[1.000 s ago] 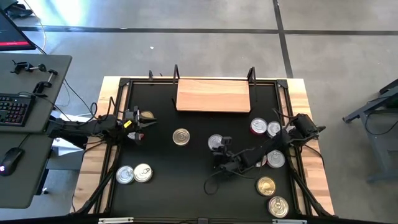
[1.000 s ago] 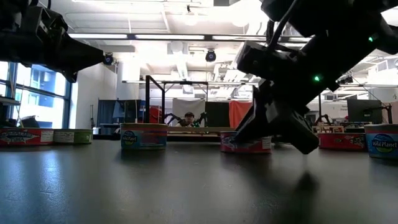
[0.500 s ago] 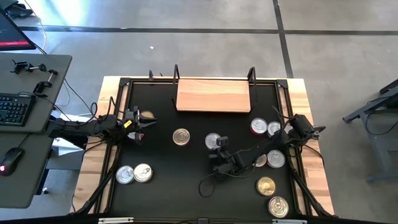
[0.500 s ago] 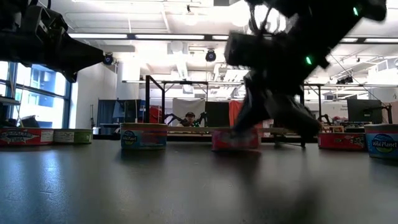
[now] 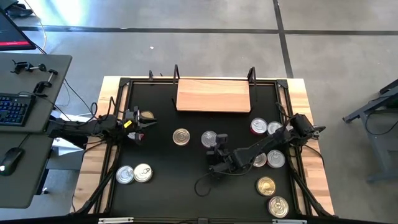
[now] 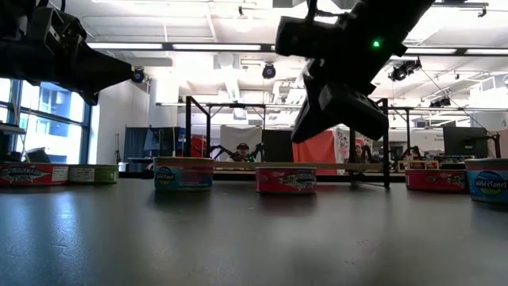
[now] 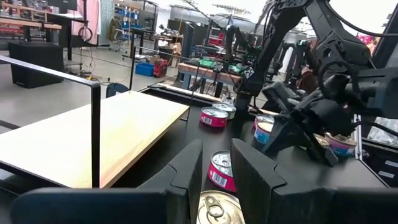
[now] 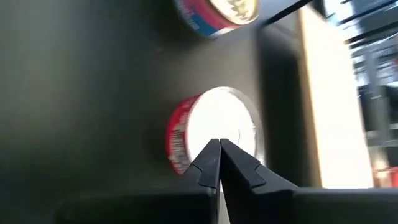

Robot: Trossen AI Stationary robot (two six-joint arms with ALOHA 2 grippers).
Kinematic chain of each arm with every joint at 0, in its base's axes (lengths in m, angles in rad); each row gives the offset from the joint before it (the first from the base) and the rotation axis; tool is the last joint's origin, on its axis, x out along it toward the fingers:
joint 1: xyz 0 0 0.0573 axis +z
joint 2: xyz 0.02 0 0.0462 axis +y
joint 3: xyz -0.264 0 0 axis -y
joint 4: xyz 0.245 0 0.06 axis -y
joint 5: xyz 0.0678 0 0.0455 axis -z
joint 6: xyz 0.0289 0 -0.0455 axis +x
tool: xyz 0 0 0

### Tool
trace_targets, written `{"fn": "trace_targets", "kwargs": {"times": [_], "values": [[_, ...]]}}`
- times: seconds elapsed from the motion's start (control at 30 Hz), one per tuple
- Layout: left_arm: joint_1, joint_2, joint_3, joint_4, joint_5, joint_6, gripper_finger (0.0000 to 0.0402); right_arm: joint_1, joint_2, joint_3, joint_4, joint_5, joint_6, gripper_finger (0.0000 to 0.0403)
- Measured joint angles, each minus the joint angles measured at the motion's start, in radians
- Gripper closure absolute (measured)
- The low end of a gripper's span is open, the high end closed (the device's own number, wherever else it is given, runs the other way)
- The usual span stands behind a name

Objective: Stack canned seafood by type on shelf
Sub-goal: Put the red tuna can on the shelf

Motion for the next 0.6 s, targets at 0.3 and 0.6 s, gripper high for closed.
{"fn": "trace_targets", "kwargs": {"times": [0.3, 0.6], "values": [[0.000, 0.000, 0.000, -0.003, 0.018, 0.001, 0.0326, -0.038, -0.001, -0.051, 0.024, -0.167, -0.054, 0.0316], [0.000, 0.000, 0.000, -0.003, 0.022, 0.002, 0.0326, -0.085, -0.002, -0.151, 0.235, -0.162, -0.164, 0.0260]]}}
